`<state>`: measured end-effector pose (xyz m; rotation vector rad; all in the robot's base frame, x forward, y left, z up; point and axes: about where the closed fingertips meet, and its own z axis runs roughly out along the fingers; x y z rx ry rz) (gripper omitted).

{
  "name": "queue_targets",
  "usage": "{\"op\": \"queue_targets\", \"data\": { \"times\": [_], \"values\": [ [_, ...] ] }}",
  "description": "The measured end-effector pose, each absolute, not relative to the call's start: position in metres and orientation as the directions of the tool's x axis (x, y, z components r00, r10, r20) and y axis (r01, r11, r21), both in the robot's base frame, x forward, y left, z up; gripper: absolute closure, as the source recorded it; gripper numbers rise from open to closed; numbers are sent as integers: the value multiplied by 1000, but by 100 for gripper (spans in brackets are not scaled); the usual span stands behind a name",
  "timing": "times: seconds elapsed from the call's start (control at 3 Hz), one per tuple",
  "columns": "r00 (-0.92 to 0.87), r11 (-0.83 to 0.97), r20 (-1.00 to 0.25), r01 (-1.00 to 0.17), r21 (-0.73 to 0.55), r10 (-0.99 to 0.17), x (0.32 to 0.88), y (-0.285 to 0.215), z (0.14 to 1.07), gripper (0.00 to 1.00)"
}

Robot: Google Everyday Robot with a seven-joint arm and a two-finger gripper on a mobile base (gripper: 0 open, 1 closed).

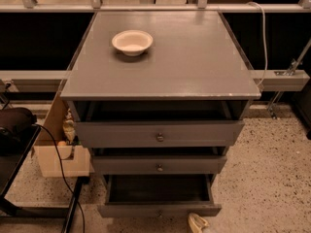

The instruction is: Close bottom drawer

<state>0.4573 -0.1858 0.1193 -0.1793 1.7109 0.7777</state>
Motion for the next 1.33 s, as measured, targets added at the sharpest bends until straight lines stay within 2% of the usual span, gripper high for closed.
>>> {"op": "queue_targets", "data": {
  "times": [0.67, 1.33],
  "values": [
    [-280, 760, -937, -556, 337, 210, 489, -181, 127, 100],
    [-141, 679, -970, -733, -32, -199, 534, -158, 132, 100]
  ]
}}
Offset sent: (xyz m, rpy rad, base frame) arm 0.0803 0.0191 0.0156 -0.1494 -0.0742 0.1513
